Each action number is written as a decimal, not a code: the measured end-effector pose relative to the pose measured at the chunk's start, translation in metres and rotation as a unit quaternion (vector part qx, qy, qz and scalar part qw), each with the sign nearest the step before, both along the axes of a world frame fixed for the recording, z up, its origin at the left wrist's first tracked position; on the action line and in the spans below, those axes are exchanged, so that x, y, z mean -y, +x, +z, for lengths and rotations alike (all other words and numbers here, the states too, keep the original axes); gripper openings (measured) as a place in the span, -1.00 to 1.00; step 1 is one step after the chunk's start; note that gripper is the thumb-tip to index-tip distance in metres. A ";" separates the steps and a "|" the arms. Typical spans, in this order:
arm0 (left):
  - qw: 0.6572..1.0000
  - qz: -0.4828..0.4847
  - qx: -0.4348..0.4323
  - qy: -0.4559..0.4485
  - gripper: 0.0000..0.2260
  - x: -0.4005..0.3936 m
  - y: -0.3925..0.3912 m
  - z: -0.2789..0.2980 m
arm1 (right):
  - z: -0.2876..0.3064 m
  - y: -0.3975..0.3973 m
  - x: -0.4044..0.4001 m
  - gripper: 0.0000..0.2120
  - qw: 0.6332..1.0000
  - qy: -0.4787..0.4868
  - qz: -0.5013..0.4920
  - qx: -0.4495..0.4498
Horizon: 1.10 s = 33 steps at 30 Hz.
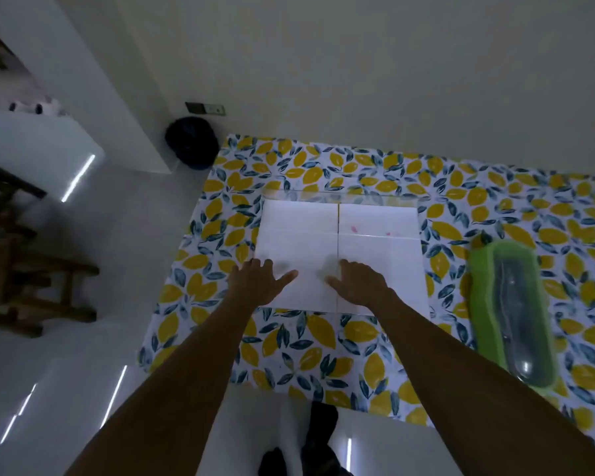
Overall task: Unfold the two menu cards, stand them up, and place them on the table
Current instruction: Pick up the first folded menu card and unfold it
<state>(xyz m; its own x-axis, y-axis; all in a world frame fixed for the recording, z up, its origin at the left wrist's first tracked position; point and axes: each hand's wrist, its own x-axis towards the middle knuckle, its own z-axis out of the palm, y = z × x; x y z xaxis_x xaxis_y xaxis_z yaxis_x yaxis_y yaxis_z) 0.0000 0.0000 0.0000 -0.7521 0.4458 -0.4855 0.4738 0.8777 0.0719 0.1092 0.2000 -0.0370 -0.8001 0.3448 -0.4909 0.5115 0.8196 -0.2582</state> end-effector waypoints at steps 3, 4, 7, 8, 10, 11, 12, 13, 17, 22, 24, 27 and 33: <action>0.999 0.034 0.009 -0.010 -0.18 -0.002 -0.007 -0.015 | -0.008 -0.007 -0.005 -0.39 1.000 0.014 0.012 0.008; 0.999 0.050 0.015 -0.007 -0.17 -0.001 -0.010 -0.021 | -0.009 -0.008 -0.005 -0.41 1.000 0.010 0.010 0.011; 0.995 0.087 0.043 0.017 -0.16 -0.002 -0.011 -0.038 | -0.015 -0.011 -0.001 -0.49 1.000 0.012 0.012 -0.004; 0.996 0.083 0.041 0.014 -0.17 -0.002 -0.010 -0.042 | -0.017 -0.011 0.002 -0.54 1.000 0.022 0.017 -0.015; 0.997 0.066 0.028 0.006 -0.18 -0.003 -0.007 -0.048 | -0.022 -0.008 0.008 -0.62 0.997 0.057 0.045 -0.025; 0.998 0.062 0.023 0.005 -0.18 -0.005 -0.005 -0.048 | -0.024 -0.007 0.011 -0.64 0.995 0.074 0.059 -0.022; 0.998 0.062 0.020 0.008 -0.19 -0.006 -0.004 -0.050 | -0.027 -0.006 0.015 -0.65 0.994 0.087 0.066 -0.015; 0.997 0.069 0.019 0.015 -0.20 -0.007 -0.003 -0.050 | -0.029 -0.006 0.017 -0.65 0.994 0.090 0.064 -0.011; 0.989 0.122 0.037 0.071 -0.21 -0.006 -0.009 -0.051 | -0.028 -0.005 0.025 -0.65 0.997 0.074 0.003 -0.030; 0.959 0.206 0.071 0.180 -0.33 0.008 -0.030 -0.049 | -0.030 0.001 0.036 -0.68 0.995 0.085 -0.025 -0.036; 0.957 0.207 0.072 0.189 -0.38 0.014 -0.036 -0.049 | -0.030 0.006 0.042 -0.68 0.994 0.096 -0.029 -0.042; 0.957 0.199 0.084 0.196 -0.41 0.026 -0.044 -0.051 | -0.028 0.013 0.048 -0.56 0.996 0.079 -0.022 -0.031; 0.935 0.235 0.134 0.231 -0.22 0.048 -0.050 -0.045 | -0.026 0.044 0.065 -0.37 0.998 0.068 -0.005 0.003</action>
